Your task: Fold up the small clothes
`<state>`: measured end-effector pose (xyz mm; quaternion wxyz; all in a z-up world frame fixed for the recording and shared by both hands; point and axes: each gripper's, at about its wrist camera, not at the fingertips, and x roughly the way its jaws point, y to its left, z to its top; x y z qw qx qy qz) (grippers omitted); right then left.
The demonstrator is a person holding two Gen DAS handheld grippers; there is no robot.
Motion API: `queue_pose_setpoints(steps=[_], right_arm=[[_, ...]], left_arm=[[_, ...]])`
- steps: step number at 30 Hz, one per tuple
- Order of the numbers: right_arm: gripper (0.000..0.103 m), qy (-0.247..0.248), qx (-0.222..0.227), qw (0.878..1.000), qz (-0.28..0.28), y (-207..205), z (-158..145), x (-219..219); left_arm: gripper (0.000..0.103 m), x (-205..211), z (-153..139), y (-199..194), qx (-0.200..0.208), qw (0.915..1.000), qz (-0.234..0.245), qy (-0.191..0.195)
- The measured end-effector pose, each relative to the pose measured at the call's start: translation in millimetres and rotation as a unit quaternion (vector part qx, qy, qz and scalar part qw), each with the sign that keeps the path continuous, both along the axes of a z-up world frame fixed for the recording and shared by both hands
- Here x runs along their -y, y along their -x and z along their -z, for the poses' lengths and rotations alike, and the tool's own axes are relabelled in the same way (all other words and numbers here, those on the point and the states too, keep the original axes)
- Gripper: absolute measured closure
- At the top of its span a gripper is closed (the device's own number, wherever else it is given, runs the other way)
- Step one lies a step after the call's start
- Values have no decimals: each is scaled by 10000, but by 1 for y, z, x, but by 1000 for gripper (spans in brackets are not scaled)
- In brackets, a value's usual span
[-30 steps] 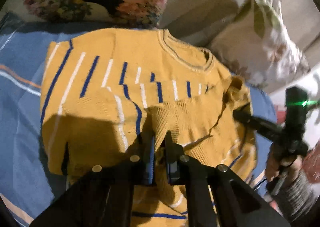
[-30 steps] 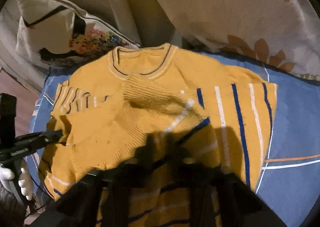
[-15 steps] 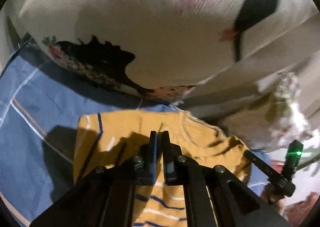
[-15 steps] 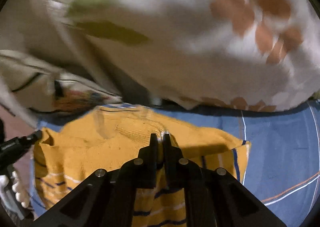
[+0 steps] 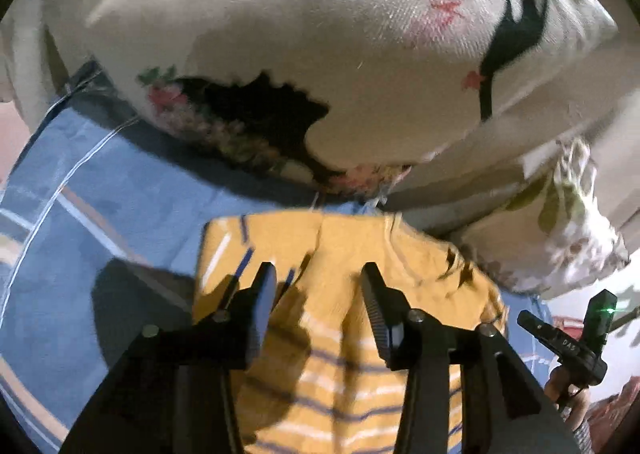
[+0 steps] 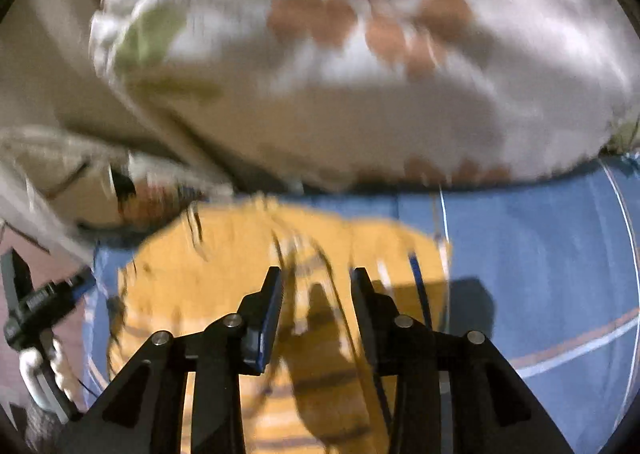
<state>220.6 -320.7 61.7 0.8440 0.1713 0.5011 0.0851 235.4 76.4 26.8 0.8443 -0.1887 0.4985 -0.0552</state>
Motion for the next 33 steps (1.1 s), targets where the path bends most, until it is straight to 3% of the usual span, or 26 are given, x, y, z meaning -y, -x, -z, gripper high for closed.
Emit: queue_pose_setpoints(steps=[9,10,11,12,14,18,21,23,27,30,33], right_arm=[[62,267,-480,9983,-196,55,52,-16],[66,262,-494,9982,-196,54,53,-16],[91,196,-543,9982,-177,52,55,-16],[95,111,-586,9981,-176,50,56,-15],[96,-12,-572,9984,-8,47,50,-8],[96,111,-502,9977,435,53,44,15],[94,116,-746,9953,604,54,57,25],[89,-47,-656,9954,701,58,49,29],[80,348,-55,9971,668,62,4,22],[64,616,310,9973,255,47,-17,-2],[59,809,372,9959,-155,24,-15,-30]], left_arm=[[53,14,48,50,-727,9954,540,-326],[55,17,53,48,-813,9940,581,-448],[77,18,55,47,-864,9927,590,-600],[87,18,55,43,-890,9915,541,-782],[95,8,48,36,-837,9937,368,-644],[95,-10,31,23,-604,9942,-31,-895],[95,-18,40,14,-813,9941,-236,-681],[95,-19,40,14,-834,9954,-144,-439],[94,-28,23,23,-536,9986,5,4],[93,-42,4,27,-318,9995,-56,18],[78,-36,-6,14,-107,9999,42,-16]])
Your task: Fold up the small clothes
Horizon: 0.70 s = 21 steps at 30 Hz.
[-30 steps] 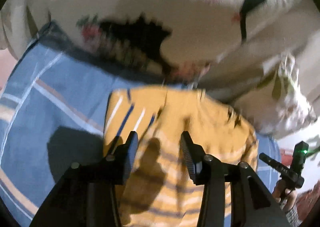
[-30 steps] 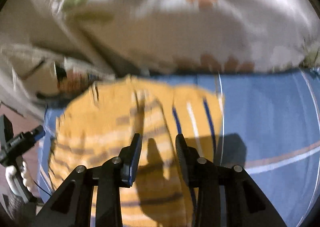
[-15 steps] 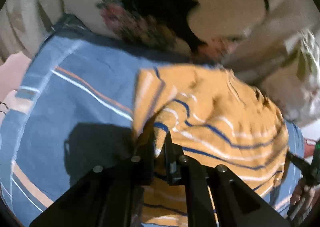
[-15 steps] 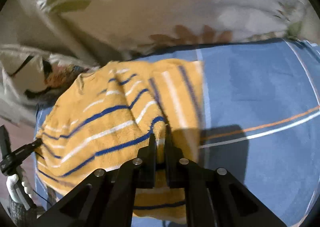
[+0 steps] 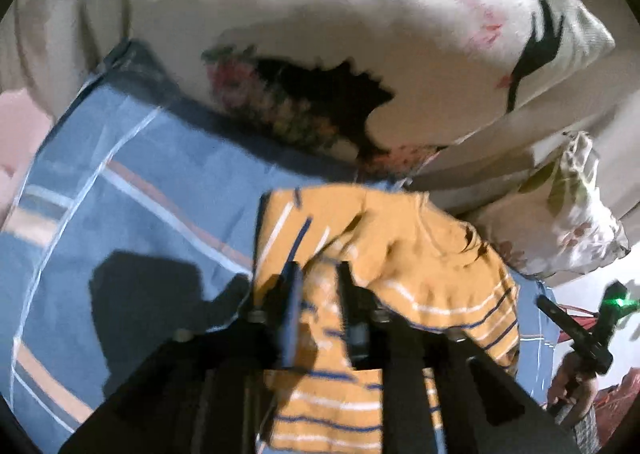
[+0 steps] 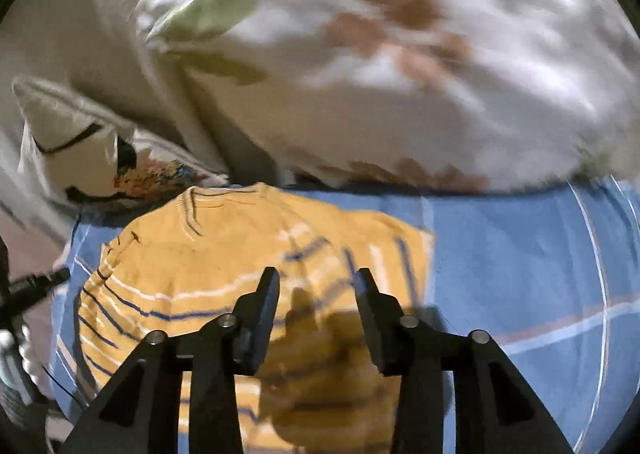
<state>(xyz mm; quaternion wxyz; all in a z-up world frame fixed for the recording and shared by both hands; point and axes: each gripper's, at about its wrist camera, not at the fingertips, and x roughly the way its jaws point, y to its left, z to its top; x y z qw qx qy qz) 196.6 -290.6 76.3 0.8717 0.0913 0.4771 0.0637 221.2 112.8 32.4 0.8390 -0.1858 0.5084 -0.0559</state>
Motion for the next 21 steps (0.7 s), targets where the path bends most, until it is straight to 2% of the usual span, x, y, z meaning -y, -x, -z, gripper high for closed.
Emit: queue_pose_setpoints(steps=[2,5,7,8,9,10,11,12,14,17,20,21], right_arm=[[58,181,-89,9995,-262,-23,12,-22],[58,473,-397,9966,-541,-59,36,-49],[58,704,-537,9940,-636,-67,50,-61],[65,746,-615,9929,-692,-70,55,-64],[79,820,-700,9914,-736,-72,60,-68],[99,997,-772,9892,-748,-75,63,-70],[99,1074,-767,9887,-717,-76,63,-68],[99,1082,-684,9896,-656,-77,60,-66],[99,1105,-483,9919,-401,-80,52,-56],[99,1089,-277,9936,131,-88,48,-36],[99,1219,-518,9896,567,-98,66,-21],[99,1123,-601,9897,650,-97,70,-14]], left_arm=[[67,16,3,-18,58,9998,180,-55],[61,46,14,-39,69,9971,719,-230],[58,67,31,-51,-113,9929,1123,-387],[58,77,41,-57,-246,9897,1308,-521],[59,84,51,-61,-361,9867,1417,-707],[67,89,59,-64,-483,9836,1502,-870],[93,91,65,-66,-559,9817,1526,-988],[97,90,69,-68,-604,9810,1483,-1095],[97,78,67,-75,-511,9876,1147,-948],[97,64,61,-83,-327,9923,629,-1018],[97,57,63,-89,-263,9926,285,-1147],[97,54,63,-89,-289,9936,229,-1065]])
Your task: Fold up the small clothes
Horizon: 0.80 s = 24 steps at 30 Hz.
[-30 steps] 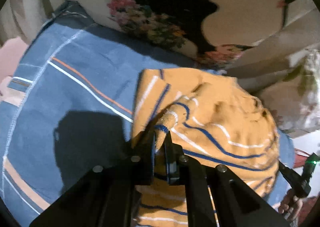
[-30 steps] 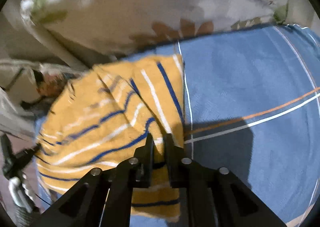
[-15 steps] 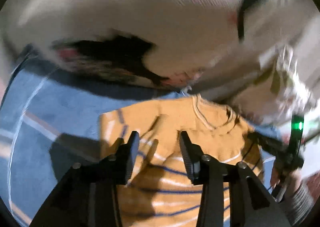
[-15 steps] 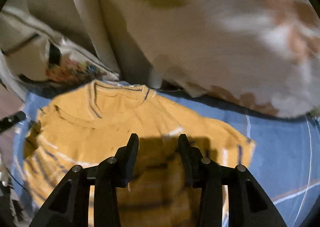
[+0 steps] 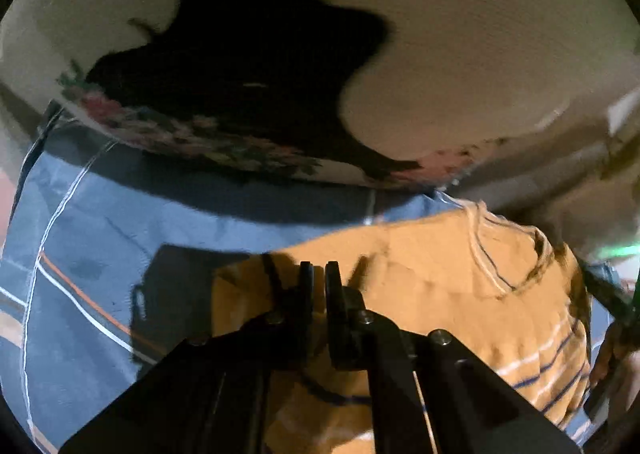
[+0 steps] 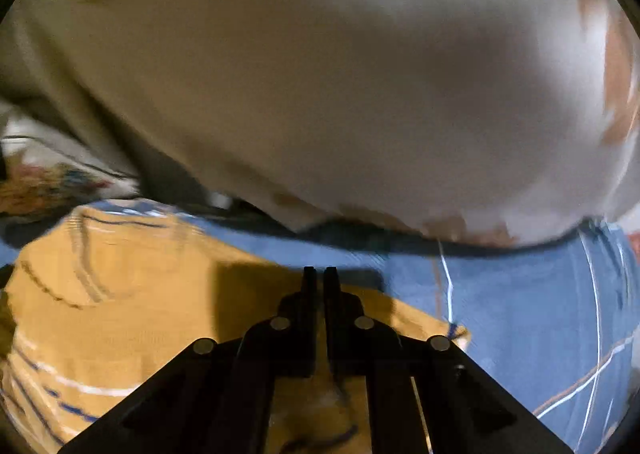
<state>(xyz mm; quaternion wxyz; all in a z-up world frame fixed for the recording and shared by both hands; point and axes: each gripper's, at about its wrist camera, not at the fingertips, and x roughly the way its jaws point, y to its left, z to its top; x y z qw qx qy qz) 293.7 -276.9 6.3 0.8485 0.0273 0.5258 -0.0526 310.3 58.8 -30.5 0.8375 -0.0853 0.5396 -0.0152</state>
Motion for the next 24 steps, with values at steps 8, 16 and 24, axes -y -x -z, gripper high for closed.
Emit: queue_pose_setpoints(steps=[8,16,24], right_arm=[[71,-1841,562,9802,471,88,-49,70],[53,-3271,98,9433,563,211,-21,97],[52,-3980,-257,9144,693,238,24,75]], left_arm=[[66,-34,-64,64,653,9936,-255,880],[41,-46,-51,171,298,9841,-588,1648],[41,-31,15,221,-445,9564,-1000,2708]])
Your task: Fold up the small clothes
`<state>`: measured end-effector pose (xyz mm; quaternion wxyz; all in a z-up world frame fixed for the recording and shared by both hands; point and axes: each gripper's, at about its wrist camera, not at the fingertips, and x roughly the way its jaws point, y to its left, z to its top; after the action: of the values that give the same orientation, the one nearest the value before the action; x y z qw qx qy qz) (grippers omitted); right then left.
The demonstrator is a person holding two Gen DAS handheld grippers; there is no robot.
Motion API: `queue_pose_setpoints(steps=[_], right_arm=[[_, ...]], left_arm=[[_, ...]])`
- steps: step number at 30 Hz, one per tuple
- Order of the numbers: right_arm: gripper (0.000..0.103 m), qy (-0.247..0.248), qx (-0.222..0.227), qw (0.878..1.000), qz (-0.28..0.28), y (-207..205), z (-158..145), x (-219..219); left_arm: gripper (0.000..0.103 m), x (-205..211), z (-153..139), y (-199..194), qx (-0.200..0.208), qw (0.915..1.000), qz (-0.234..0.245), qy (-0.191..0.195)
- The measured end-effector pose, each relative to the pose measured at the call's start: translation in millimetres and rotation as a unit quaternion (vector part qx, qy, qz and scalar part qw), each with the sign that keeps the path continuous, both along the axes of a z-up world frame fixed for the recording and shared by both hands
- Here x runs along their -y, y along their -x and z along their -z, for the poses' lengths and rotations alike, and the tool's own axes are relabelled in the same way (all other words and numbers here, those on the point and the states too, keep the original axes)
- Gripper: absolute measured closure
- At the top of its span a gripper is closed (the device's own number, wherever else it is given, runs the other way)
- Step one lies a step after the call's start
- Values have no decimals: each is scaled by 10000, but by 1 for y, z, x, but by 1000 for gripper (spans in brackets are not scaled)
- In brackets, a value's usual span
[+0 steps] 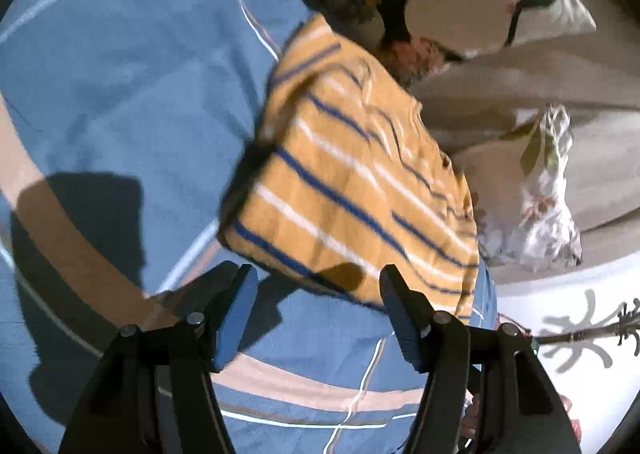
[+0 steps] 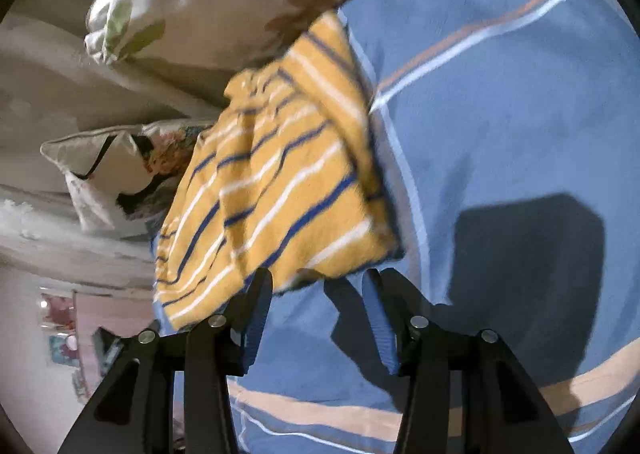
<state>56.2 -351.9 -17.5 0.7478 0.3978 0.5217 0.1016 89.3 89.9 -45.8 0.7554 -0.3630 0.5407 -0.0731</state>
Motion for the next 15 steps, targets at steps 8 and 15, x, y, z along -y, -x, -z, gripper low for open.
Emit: queue_pose_setpoints(steps=[8,15], right_arm=[[50,-561,-75,9972,499,-27,27,-3],[57,-399,25,9955,865,-61,24,-8]], left_arm=[[38,0,18,-40,153,9983,-192,534],[37,6,27,-71,87,9991,-200,354]])
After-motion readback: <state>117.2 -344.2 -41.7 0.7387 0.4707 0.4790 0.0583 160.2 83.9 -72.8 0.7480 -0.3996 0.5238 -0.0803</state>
